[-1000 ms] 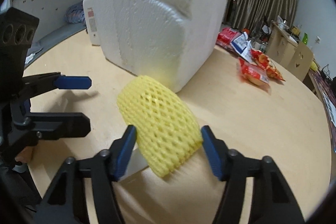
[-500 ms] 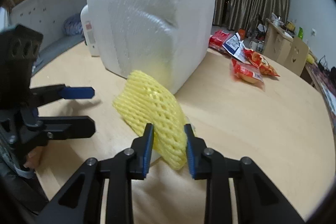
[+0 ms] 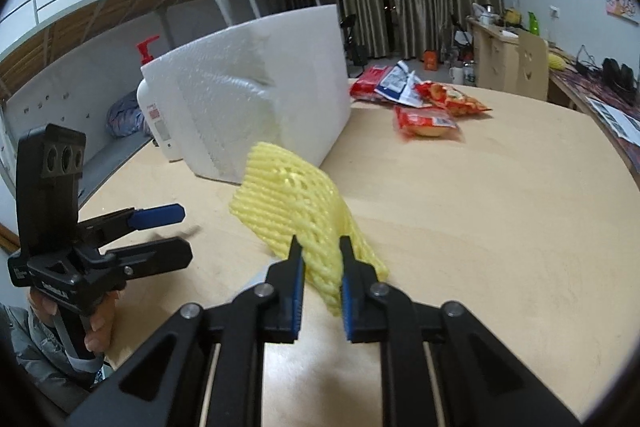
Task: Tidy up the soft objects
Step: 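Lift the yellow net with the right tool while the left tool grasps the white foam strip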
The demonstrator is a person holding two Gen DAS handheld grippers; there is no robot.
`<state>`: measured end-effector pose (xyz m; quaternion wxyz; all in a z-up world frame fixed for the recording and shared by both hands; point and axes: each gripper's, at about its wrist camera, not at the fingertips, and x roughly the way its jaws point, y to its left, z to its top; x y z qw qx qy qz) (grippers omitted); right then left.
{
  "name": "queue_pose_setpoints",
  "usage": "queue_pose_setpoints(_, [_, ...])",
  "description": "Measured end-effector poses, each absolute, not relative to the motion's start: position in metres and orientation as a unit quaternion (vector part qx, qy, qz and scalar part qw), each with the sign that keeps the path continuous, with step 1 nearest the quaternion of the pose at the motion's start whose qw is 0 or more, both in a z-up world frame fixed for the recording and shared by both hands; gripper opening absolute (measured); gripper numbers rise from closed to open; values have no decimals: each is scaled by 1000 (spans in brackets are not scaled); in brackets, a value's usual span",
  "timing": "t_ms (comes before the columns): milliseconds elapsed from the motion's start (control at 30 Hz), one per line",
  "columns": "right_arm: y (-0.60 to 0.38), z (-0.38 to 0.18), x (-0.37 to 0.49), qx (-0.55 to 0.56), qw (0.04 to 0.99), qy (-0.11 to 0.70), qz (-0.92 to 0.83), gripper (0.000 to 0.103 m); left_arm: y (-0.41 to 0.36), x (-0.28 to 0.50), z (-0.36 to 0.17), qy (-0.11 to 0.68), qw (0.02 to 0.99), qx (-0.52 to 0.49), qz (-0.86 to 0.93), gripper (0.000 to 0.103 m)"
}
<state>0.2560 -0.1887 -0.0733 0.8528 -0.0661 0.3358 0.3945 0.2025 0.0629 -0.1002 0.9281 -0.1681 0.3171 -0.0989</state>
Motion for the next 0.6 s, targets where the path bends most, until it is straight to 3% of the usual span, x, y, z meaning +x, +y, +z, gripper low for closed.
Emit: queue_pose_setpoints(600, [-254,-68,243,-17,882,312,353,19,-6,224,-103,352,927,-100,-75,102])
